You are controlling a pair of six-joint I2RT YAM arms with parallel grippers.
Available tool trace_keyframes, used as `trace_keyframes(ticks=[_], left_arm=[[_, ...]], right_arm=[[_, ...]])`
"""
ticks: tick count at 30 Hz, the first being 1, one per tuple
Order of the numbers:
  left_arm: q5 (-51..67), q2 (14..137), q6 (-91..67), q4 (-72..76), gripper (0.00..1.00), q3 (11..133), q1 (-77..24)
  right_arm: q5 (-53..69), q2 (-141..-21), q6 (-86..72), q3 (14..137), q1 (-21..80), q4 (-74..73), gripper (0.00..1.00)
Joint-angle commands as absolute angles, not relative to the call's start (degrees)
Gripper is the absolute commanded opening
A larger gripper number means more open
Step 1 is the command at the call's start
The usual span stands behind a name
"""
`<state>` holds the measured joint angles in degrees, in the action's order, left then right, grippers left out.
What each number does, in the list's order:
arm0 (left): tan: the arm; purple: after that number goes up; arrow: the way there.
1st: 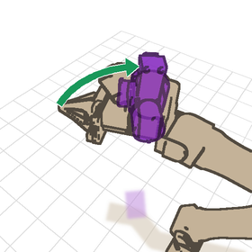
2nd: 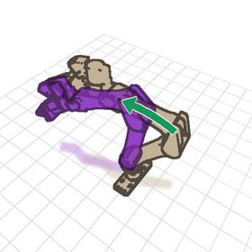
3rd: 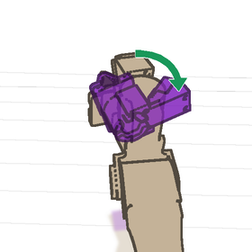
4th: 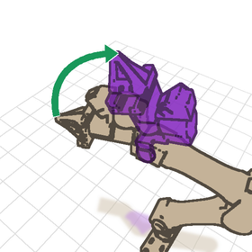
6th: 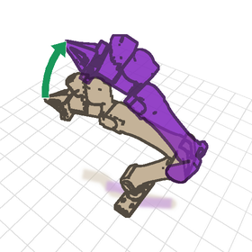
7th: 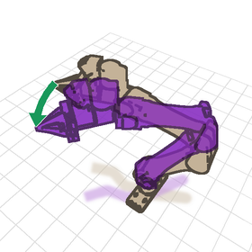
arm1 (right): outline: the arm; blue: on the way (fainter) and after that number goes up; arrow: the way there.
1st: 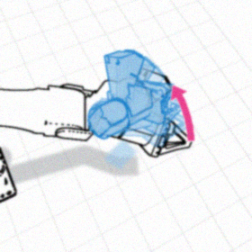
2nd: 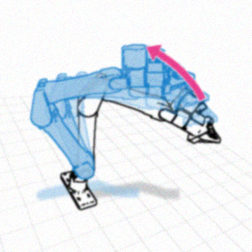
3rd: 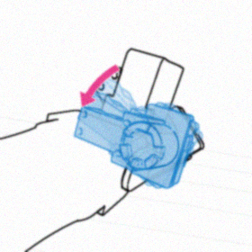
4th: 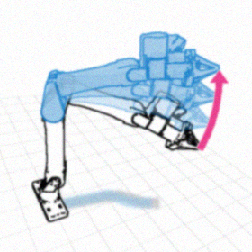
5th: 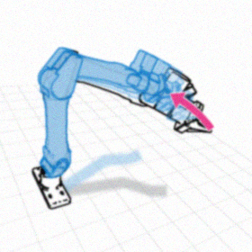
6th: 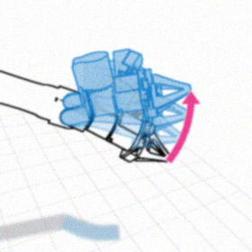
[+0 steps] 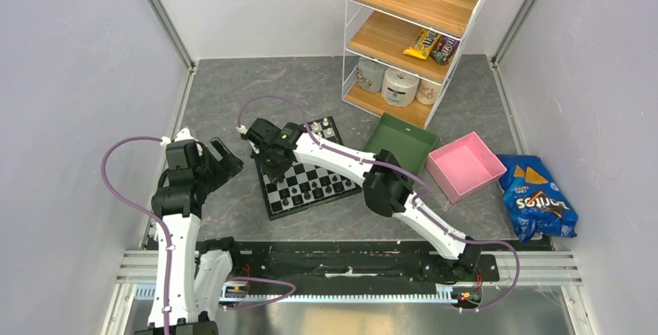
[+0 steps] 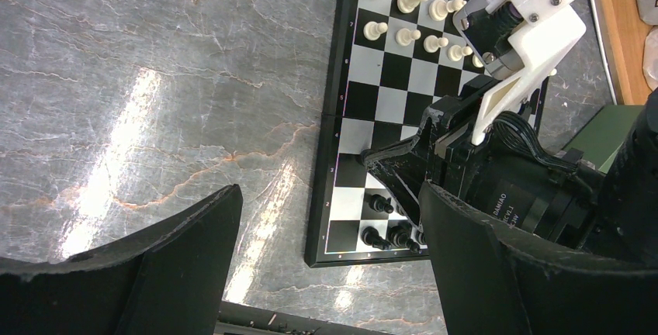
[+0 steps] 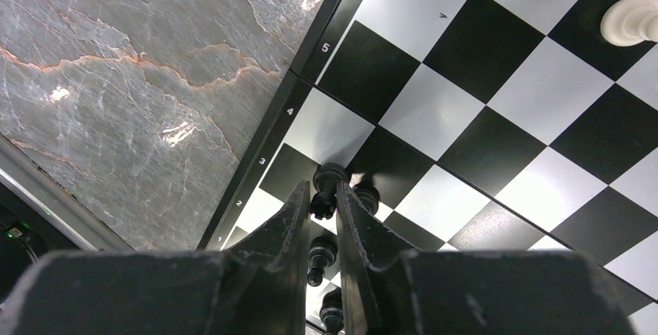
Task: Set up the chess pieces on the board
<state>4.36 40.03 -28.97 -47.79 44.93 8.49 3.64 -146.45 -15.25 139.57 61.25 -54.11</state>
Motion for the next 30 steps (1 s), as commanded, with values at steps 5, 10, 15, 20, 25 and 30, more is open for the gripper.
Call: trace_keyframes(ticks=[5, 10, 15, 20, 25, 30], left_arm=[[3.78, 40.0, -30.0, -45.77, 0.91, 45.07, 8.44], [3.47, 39.63, -30.07, -45.79, 0.91, 45.0, 8.41], [3.43, 39.49, -30.06, -45.78, 0.91, 45.0, 8.45], [2.9, 39.05, -30.22, -45.79, 0.91, 45.0, 8.43], [2.54, 38.86, -30.17, -45.86, 0.91, 45.02, 8.47], [2.13, 38.34, -30.26, -45.88, 0.91, 44.93, 8.37]], right_arm=[[4.42, -145.96, -14.63, 142.28, 61.08, -54.14, 0.19], [4.59, -144.85, -14.66, 141.9, 61.08, -53.88, 0.17], [5.25, -143.58, -15.19, 140.39, 61.17, -53.53, 0.16], [6.16, -142.14, -15.67, 138.18, 61.38, -52.98, 0.14], [7.61, -141.01, -15.37, 136.96, 61.96, -52.82, 0.14], [7.68, -139.75, -15.09, 135.09, 62.73, -52.73, 0.13]])
